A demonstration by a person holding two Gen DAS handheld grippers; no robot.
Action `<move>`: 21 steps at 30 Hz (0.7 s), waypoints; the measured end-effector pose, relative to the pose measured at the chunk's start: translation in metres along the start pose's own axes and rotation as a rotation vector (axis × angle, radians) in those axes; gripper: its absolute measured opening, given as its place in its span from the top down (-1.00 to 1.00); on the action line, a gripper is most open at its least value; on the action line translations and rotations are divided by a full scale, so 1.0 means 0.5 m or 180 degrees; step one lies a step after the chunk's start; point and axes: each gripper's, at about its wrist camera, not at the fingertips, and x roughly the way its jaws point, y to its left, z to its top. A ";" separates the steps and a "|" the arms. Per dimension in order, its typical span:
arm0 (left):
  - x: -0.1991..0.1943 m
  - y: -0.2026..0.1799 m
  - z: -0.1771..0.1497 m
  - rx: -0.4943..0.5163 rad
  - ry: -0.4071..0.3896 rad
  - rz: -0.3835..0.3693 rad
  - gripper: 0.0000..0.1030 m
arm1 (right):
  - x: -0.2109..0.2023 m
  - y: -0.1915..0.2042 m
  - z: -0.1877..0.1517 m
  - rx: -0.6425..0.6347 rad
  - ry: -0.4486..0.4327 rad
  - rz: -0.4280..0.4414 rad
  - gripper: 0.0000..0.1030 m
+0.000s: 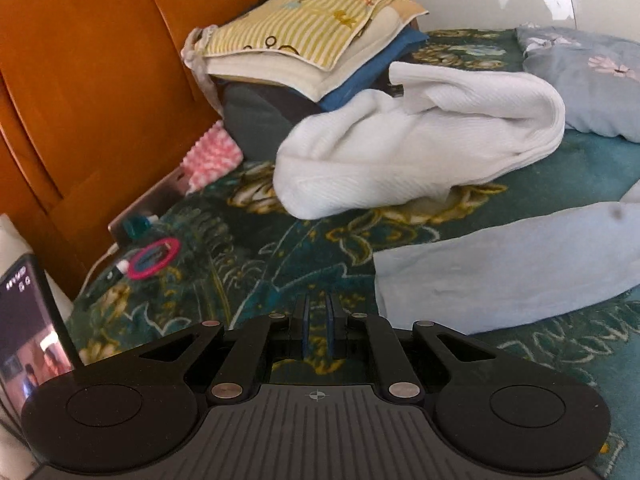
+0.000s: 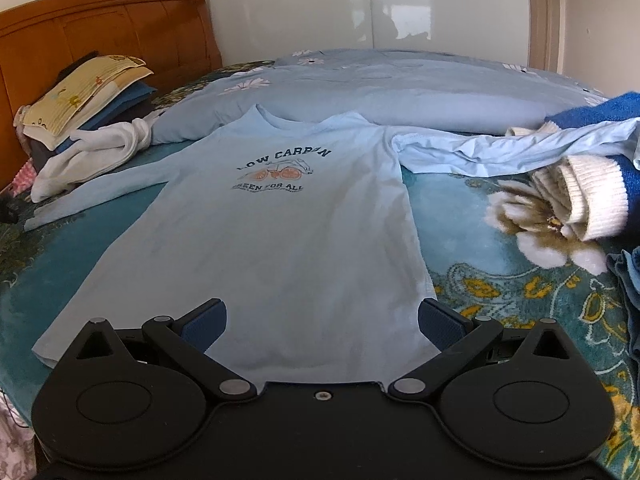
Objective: Fold clothes
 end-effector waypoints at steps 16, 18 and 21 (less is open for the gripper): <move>-0.207 -0.051 -0.043 -0.0139 -0.0515 -0.0887 -0.39 | -0.028 0.009 -0.003 -0.0009 -0.0072 0.0009 -0.98; -0.237 -0.073 -0.058 -0.0082 -0.0601 -0.1006 -0.50 | -0.036 0.006 -0.004 0.0000 -0.0093 0.0002 -0.98; -0.271 -0.103 -0.073 -0.0001 -0.0683 -0.1084 -0.51 | -0.047 -0.004 -0.006 0.0020 -0.0116 -0.0004 -0.98</move>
